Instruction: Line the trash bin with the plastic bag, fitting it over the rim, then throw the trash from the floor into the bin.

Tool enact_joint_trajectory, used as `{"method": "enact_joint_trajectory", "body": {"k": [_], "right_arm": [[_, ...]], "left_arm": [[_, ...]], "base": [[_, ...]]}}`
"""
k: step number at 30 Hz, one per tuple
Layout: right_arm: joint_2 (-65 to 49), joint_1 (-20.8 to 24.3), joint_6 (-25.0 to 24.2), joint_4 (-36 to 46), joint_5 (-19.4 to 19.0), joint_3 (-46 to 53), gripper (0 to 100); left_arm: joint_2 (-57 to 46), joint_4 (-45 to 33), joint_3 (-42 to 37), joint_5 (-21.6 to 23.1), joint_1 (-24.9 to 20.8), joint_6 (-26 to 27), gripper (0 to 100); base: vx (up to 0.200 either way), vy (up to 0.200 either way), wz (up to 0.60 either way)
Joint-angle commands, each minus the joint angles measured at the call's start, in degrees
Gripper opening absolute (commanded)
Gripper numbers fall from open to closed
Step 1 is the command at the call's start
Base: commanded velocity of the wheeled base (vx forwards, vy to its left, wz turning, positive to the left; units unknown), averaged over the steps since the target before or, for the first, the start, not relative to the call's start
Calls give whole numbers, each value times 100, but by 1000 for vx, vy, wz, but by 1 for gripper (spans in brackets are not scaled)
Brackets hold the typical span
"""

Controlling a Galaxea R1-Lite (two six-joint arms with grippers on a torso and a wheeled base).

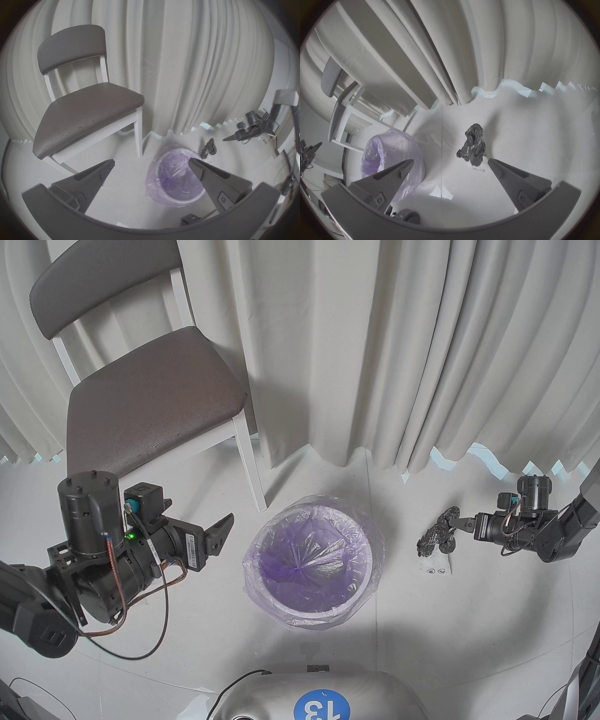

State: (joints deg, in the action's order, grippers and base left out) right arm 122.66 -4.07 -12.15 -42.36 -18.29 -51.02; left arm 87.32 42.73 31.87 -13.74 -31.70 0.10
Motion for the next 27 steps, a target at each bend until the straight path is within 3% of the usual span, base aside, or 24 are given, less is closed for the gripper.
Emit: {"method": "enact_joint_trajectory", "body": {"k": [1, 7, 12, 17, 20, 27], "right_arm": [[882, 12, -217, -448, 115, -268, 100], [1427, 38, -314, -870, 695, -725, 100], [1867, 56, -569, -1099, 774, -1156, 100], [2262, 73, -824, -1195, 897, -1543, 100], [2728, 161, -1149, -1696, 906, -1833, 100], [3062, 223, -1175, -2276, 958, -1903, 100]], "left_arm": [[-743, -28, -321, 12, -267, -71, 100], [-1068, -10, -611, 73, -249, 157, 100], [-1130, -10, -638, 363, -197, 122, 100], [-1130, -10, -603, 346, -170, 113, 100], [-1077, -10, -567, 381, -38, 122, 100], [-1077, -10, -655, 381, -38, 113, 100]], "base": [[0, 0, 0], [0, 0, 0], [0, 0, 0], [0, 0, 0], [0, 0, 0], [0, 0, 0]]}}
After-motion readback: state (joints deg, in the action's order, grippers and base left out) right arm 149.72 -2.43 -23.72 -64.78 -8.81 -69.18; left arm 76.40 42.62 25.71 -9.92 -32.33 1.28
